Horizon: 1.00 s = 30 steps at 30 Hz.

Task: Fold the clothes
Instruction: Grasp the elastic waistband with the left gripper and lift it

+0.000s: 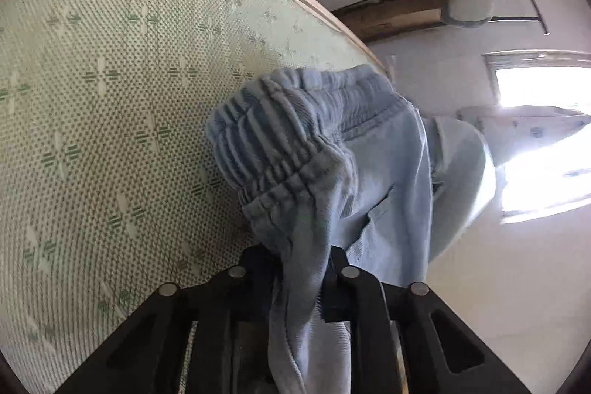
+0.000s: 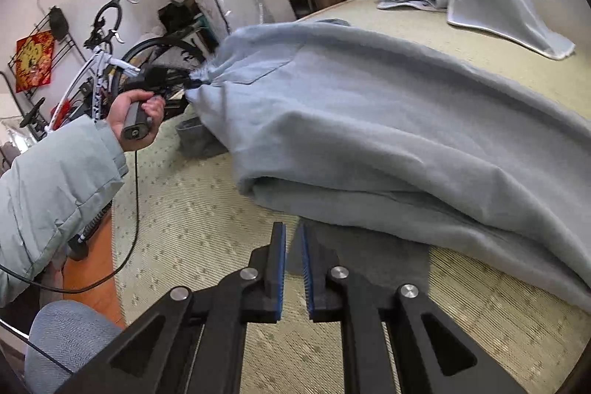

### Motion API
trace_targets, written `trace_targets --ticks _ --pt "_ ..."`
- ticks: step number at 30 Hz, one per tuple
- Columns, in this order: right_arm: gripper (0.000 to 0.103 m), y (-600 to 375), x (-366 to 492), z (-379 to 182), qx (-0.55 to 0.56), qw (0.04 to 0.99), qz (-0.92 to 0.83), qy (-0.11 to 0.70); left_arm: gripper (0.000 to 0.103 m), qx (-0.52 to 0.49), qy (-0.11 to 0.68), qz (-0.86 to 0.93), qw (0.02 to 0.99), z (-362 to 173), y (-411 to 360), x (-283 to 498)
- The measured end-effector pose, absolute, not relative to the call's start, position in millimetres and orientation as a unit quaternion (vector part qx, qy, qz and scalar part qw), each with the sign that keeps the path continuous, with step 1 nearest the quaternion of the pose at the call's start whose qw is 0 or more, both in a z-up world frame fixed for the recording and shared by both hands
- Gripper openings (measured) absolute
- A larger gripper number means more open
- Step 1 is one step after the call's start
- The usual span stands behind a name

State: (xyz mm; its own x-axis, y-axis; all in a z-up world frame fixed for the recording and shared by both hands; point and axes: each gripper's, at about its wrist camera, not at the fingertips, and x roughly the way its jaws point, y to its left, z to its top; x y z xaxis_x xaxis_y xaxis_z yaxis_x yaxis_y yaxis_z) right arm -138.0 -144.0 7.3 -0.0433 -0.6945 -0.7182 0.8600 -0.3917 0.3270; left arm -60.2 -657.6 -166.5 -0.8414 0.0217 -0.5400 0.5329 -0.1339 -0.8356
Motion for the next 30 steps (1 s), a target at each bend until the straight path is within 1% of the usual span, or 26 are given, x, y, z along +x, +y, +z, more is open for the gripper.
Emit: trace_targets --ticks 2,3,4,5,6,7,11,12,14,15,18,19,24,27,30 --pt "0.009 -138.9 -139.2 9.4 0.428 0.542 -0.717 0.094 0.033 0.215 0.641 -0.717 0.170 -169.9 -660.8 -61.3" --pt "0.009 -136.4 -139.7 10.2 0.428 0.541 -0.718 0.094 0.043 0.207 0.650 -0.712 0.163 -172.1 -662.9 -61.3" --pt "0.009 -134.9 -140.4 10.5 0.428 0.539 -0.719 0.095 0.060 0.198 0.658 -0.710 0.155 -173.5 -664.9 -61.5" --pt "0.009 -134.3 -140.5 10.6 0.429 0.538 -0.719 0.095 0.067 0.186 0.666 -0.708 0.143 -173.9 -666.9 -62.7" --pt "0.009 -133.8 -140.2 10.6 0.429 0.537 -0.720 0.095 0.079 0.177 0.671 -0.708 0.131 -173.0 -669.0 -65.3" --pt "0.009 -133.2 -139.8 10.2 0.430 0.536 -0.721 0.094 0.083 0.178 0.670 -0.709 0.131 -171.5 -669.4 -69.2" --pt "0.009 -131.0 -137.6 10.0 0.432 0.535 -0.720 0.091 0.084 0.192 0.654 -0.716 0.151 -168.7 -672.3 -81.6" --pt "0.009 -130.9 -136.8 10.0 0.432 0.535 -0.720 0.092 0.083 0.190 0.652 -0.716 0.160 -166.2 -668.0 -77.3" --pt "0.009 -130.1 -135.8 10.0 0.433 0.534 -0.720 0.092 0.053 0.210 0.637 -0.717 0.189 -161.7 -663.5 -82.8" --pt "0.009 -129.3 -135.9 10.2 0.434 0.534 -0.720 0.091 0.031 0.231 0.620 -0.719 0.211 -159.2 -661.1 -85.5" --pt "0.009 -126.3 -137.0 10.8 0.435 0.532 -0.721 0.088 0.020 0.249 0.572 -0.748 0.226 -145.0 -651.8 -88.1" --pt "0.009 -125.1 -138.1 11.1 0.435 0.531 -0.722 0.086 0.018 0.251 0.550 -0.761 0.234 -133.8 -646.3 -90.1" --pt "0.009 -115.0 -142.1 12.0 0.435 0.527 -0.727 0.072 0.016 0.248 0.432 -0.828 0.256 -63.9 -605.9 -103.0" --pt "0.009 -105.7 -146.4 15.1 0.434 0.521 -0.732 0.058 0.016 0.233 0.356 -0.873 0.240 -17.0 -577.6 -116.3" --pt "0.009 -94.2 -153.1 20.6 0.432 0.515 -0.740 0.037 0.016 0.227 0.314 -0.899 0.204 13.1 -539.6 -125.7"
